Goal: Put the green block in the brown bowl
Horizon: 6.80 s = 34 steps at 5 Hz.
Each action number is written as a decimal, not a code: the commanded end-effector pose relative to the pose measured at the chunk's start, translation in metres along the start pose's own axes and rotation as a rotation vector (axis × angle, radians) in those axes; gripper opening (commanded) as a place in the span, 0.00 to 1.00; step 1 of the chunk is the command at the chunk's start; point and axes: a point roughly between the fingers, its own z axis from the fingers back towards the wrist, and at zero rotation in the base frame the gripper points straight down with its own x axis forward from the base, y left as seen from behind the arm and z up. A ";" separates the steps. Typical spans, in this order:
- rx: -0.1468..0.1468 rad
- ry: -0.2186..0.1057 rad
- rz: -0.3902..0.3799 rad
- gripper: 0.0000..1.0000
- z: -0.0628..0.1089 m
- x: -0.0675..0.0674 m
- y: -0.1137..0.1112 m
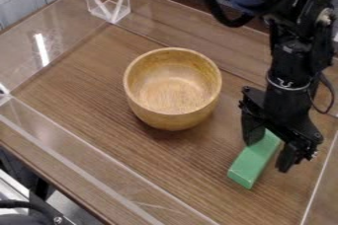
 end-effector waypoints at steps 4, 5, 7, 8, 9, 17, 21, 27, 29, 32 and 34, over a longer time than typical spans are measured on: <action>-0.010 -0.023 0.015 1.00 -0.023 0.001 0.010; -0.013 -0.020 0.019 1.00 -0.029 -0.001 0.011; -0.021 -0.015 0.029 0.00 -0.014 -0.004 0.010; -0.034 -0.007 0.054 0.00 0.002 -0.007 0.008; -0.041 -0.009 0.091 0.00 0.026 -0.008 0.007; -0.010 -0.251 0.216 0.00 0.113 0.007 0.008; -0.005 -0.261 0.322 0.00 0.131 -0.014 0.058; 0.029 -0.250 0.412 0.00 0.110 -0.030 0.094; 0.042 -0.245 0.434 0.00 0.095 -0.032 0.099; 0.060 -0.255 0.433 0.00 0.085 -0.035 0.105; 0.072 -0.258 0.434 0.00 0.078 -0.036 0.107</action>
